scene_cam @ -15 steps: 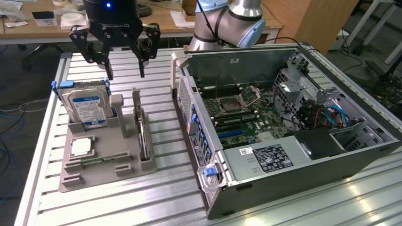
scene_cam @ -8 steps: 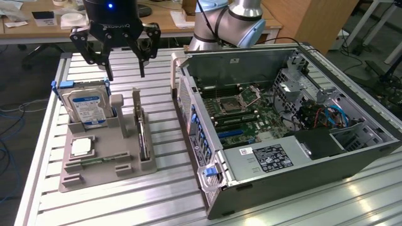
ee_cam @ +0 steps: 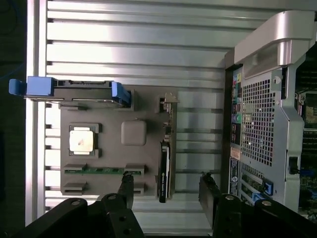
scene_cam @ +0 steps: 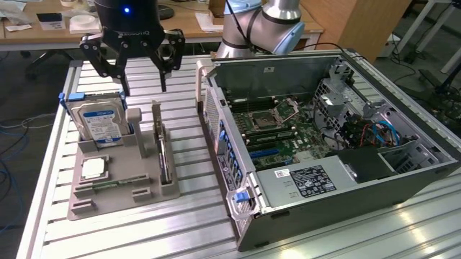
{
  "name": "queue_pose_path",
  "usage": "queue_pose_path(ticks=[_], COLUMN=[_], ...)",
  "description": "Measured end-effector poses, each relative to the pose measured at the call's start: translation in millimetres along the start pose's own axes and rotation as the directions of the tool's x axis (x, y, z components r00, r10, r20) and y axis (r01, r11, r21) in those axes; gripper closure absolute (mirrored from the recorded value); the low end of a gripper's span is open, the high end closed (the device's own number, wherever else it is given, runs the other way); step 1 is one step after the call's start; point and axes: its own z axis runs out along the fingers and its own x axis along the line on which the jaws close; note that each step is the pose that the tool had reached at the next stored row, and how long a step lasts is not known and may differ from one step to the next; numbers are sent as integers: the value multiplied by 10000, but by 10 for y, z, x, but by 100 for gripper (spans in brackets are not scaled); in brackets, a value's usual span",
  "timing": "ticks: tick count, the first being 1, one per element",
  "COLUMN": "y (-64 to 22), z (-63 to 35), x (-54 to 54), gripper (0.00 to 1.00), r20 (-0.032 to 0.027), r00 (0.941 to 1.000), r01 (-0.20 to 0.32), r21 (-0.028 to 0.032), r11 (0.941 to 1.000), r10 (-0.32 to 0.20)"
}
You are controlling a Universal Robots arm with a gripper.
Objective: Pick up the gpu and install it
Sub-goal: 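Pick up the gpu and move the gpu toward the slot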
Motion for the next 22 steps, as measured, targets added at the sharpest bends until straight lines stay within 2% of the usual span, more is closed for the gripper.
queue_pose_path(ticks=[4, 8, 12, 22], y=[-47, -50, -53, -55], z=[26, 76, 120, 188], x=[0, 0, -1, 0], gripper=[35, 35, 35, 35], r20=[4, 6, 6, 6], r00=[10000, 9999, 9999, 9999], r01=[-41, -129, -132, -134], r21=[-1, 11, 69, 81], r11=[10000, 9999, 9999, 9999], r10=[41, 129, 132, 134])
